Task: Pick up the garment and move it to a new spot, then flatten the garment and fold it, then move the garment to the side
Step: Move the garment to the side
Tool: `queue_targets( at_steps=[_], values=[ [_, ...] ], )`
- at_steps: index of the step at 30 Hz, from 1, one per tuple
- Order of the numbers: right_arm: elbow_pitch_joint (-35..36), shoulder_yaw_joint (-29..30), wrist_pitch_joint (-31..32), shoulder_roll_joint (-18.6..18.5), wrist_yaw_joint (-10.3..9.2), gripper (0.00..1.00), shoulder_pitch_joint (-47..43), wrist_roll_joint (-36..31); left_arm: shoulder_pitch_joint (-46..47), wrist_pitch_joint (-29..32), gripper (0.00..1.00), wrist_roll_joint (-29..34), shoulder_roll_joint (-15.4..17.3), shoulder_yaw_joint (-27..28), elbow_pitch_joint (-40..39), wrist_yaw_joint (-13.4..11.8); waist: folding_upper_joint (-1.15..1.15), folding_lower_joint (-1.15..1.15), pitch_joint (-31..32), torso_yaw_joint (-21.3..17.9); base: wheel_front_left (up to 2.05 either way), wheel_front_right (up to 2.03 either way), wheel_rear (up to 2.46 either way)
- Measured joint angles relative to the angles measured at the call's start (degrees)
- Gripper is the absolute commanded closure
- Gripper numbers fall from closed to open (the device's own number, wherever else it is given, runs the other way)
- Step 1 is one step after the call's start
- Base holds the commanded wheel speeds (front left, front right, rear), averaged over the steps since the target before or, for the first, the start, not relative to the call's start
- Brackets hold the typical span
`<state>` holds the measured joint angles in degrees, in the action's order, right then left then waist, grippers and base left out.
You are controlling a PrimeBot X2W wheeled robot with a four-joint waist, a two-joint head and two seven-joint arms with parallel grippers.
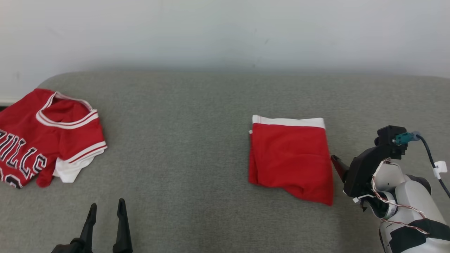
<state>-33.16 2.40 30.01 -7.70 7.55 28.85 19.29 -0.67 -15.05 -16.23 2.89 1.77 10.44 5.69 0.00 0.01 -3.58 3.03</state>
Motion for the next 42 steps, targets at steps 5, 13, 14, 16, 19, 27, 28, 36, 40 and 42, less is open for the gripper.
queue_targets(
  at_steps=[5,13,14,16,19,27,28,36,40,42],
  values=[
    [0.3,4.4,3.4,1.3,0.00,0.00,0.7,-4.9,0.2,0.0,0.00,-0.4,0.0,-1.0,-1.4,-0.2,0.00,0.00,-2.1,3.0,0.00,0.00,0.00],
    [-0.2,9.2,7.6,3.3,0.00,0.00,0.7,-9.8,0.8,0.0,0.00,-1.0,0.0,-2.7,-2.5,-0.6,0.00,0.00,-5.3,6.4,0.00,0.00,0.00],
    [-0.1,9.4,8.0,3.4,0.00,0.00,0.8,-9.9,0.8,0.0,0.00,-1.1,0.0,-2.8,-2.6,-0.6,0.00,0.00,-5.6,6.6,0.00,0.00,0.00],
    [0.3,9.7,8.8,3.5,0.00,0.00,0.9,-10.9,1.1,0.0,0.00,-1.4,0.0,-2.9,-2.9,-0.7,0.00,0.00,-6.3,7.0,0.00,0.00,0.00],
    [0.9,9.7,9.9,3.7,0.00,0.52,1.5,-11.9,1.6,0.0,0.00,-1.4,0.0,-3.1,-3.6,-0.7,0.00,0.00,-7.3,7.2,0.00,0.00,0.00],
    [3.8,4.4,10.9,2.7,0.02,1.00,2.3,-13.4,2.4,0.0,0.00,-1.1,0.0,-3.1,-5.0,-0.6,0.00,0.00,-8.5,4.8,0.00,0.00,0.00],
    [4.5,2.5,11.0,1.1,0.02,1.00,2.6,-13.4,2.8,0.0,0.00,-0.8,0.0,-3.2,-5.2,-0.6,0.00,0.00,-8.7,3.7,0.00,0.00,0.00],
    [7.3,-5.6,11.2,-5.5,0.01,1.00,4.3,-11.6,4.7,0.0,0.00,0.3,0.0,-3.8,-6.1,0.2,0.00,0.00,-9.9,-2.1,0.00,0.00,0.00],
    [8.3,-8.7,10.7,-8.9,0.01,1.00,5.2,-11.3,5.7,0.0,0.00,2.3,0.0,-3.7,-6.6,0.6,0.00,-0.01,-11.1,-5.6,0.00,0.00,0.00],
    [8.3,-9.8,10.0,-10.3,0.01,1.00,6.1,-11.1,6.4,0.0,0.00,3.1,0.0,-3.6,-6.7,0.9,0.01,0.00,-11.8,-7.4,0.00,0.00,0.00]
  ],
)
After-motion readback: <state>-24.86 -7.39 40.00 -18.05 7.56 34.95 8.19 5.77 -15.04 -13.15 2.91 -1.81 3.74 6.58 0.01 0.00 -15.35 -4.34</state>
